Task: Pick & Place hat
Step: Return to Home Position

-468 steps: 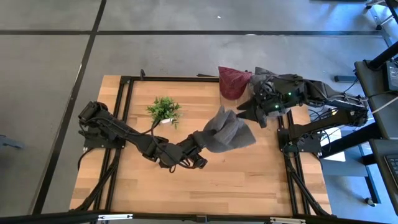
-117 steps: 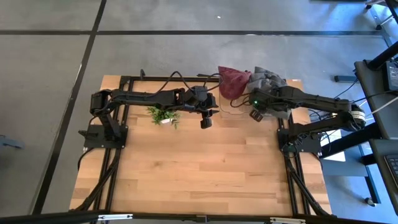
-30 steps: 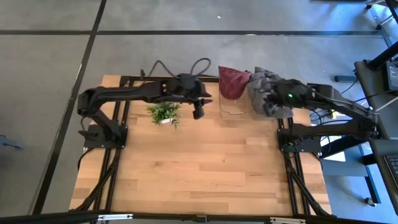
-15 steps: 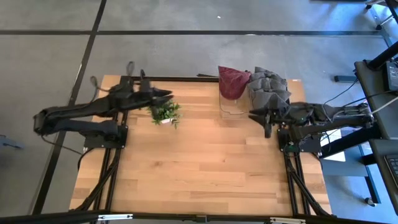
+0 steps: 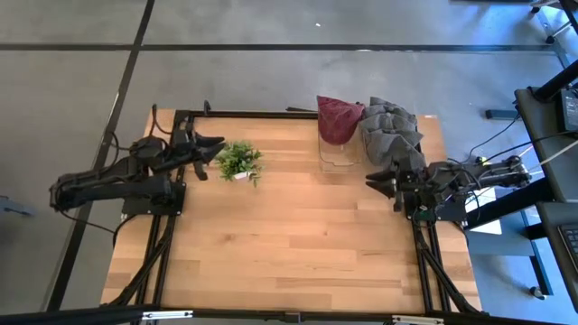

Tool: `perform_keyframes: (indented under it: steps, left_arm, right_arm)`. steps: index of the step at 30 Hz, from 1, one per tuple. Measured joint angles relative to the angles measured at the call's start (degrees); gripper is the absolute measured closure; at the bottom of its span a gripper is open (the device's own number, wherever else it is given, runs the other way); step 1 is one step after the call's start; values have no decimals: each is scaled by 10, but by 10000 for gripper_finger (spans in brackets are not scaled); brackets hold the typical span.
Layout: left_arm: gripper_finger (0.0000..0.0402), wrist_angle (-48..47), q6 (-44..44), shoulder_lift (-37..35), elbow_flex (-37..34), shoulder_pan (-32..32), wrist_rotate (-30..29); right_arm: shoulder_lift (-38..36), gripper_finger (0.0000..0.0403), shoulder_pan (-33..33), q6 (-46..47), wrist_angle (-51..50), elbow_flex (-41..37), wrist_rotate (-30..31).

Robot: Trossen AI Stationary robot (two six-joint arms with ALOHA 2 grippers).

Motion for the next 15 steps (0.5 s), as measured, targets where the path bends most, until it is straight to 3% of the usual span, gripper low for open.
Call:
perform_keyframes:
  steps: [7, 15]
  left_arm:
    - [306, -12, -31, -52, -52, 0, -38]
    - [306, 4, -45, -111, -112, 0, -79]
  right_arm:
    - [-71, 288, 0, 0, 32, -63, 0]
    - [-151, 288, 0, -33, 37, -84, -2]
